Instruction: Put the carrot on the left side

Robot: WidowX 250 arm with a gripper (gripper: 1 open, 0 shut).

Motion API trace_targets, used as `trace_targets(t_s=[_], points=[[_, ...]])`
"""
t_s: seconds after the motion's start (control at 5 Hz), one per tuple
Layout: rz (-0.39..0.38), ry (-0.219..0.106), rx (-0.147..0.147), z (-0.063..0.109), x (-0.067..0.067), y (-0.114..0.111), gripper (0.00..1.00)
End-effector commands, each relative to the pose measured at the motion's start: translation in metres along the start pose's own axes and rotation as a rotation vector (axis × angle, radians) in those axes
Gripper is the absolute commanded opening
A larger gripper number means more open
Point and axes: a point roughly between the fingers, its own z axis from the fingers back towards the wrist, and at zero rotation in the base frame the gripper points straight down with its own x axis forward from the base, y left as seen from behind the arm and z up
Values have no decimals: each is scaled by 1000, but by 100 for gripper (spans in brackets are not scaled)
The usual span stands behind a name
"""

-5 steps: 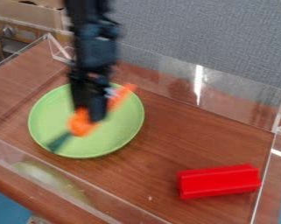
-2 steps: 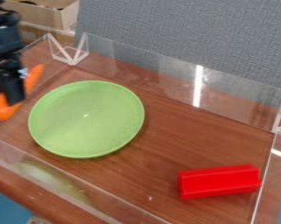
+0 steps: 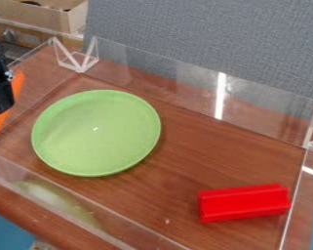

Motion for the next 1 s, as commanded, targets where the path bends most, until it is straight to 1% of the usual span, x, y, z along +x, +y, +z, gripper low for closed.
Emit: trace_targets(t_s=[0.0, 0.2, 0.4, 0.8], points=[[-7, -17, 15, -1, 3, 8, 100], [-37, 10, 7, -17, 6, 12, 100], [-12, 22, -5, -21, 10, 11, 100], [40, 46, -20, -26, 17, 11, 100]])
